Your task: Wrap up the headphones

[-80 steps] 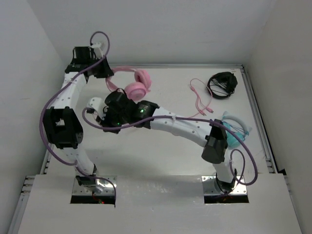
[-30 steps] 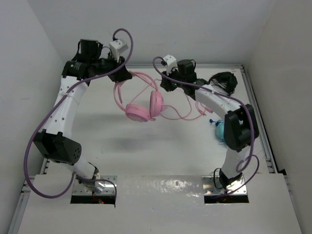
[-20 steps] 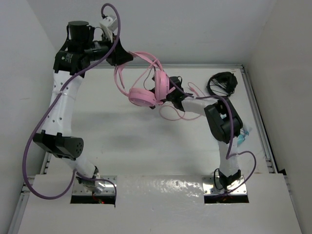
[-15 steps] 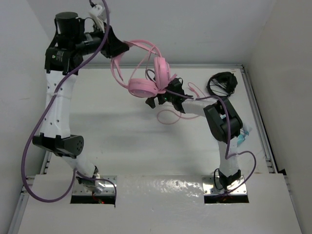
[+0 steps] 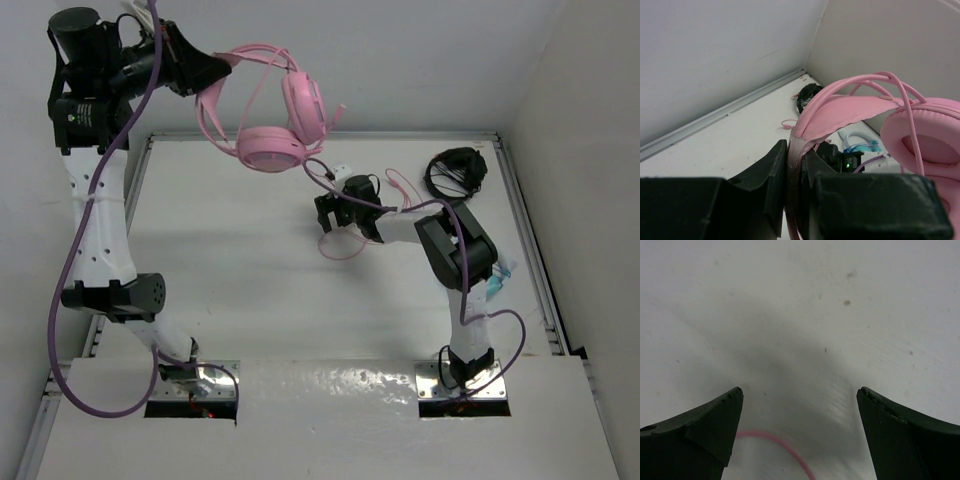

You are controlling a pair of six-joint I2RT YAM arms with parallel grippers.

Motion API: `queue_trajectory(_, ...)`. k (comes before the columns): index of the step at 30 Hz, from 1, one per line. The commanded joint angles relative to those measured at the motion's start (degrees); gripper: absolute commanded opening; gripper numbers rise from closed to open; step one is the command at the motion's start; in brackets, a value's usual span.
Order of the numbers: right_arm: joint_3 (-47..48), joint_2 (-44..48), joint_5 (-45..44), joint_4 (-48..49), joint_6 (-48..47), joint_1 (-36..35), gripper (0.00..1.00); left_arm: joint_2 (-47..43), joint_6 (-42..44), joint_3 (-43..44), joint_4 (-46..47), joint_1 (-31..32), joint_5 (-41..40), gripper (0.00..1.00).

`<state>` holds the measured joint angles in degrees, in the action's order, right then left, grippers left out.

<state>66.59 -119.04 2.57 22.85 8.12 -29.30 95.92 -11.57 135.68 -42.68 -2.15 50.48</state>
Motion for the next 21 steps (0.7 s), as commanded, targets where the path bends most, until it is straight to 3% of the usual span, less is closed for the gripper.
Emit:
queue_trajectory(1,-2.33,3.55,-6.24,-3.59,-2.23,-0.41,0.93,-0.03,-10.20,1.08,7.78,-3.37,3.48,0.00)
queue_trajectory(6,-8.40,7.77,-10.39,-2.29,-3.63,-0.67,0.94,0.50,-11.46,2.04,10.16,-6.11,2.79,0.00)
queue_trajectory(8,-8.67,8.74,-9.96,-3.07,-3.90,-0.67,0.89,0.67,-10.23,2.14,9.89,-6.20,1.64,0.00)
queue_trajectory(10,-8.23,8.83,-8.29,-3.86,-3.29,-0.76,0.76,0.67,-10.22,2.05,10.07,-6.37,1.55,0.00)
queue_trajectory(11,-7.97,8.57,-7.59,-4.39,-2.85,-0.76,0.58,0.67,-10.22,1.96,10.16,-6.37,1.55,0.00)
queue_trajectory(13,-7.26,8.22,-6.53,-4.57,-1.18,-1.11,0.39,0.58,-10.31,1.43,10.16,-6.37,1.47,0.00)
queue_trajectory(14,-7.09,7.78,-6.78,-4.74,-0.74,-1.37,0.20,0.50,-10.31,1.26,10.24,-6.46,1.55,0.00)
queue_trajectory(16,-5.60,7.16,-8.36,-5.79,0.14,-3.21,0.05,0.50,-11.19,0.29,10.94,-6.81,2.16,0.00)
queue_trajectory(17,-4.55,5.94,-10.46,-8.24,0.32,-4.00,0.00,0.58,-11.80,0.03,11.38,-7.07,2.25,0.00)
queue_trajectory(21,9.50,0.32,-13.11,-20.37,-5.82,-14.86,0.00,1.20,-14.17,-1.99,14.28,-7.95,2.17,0.00)
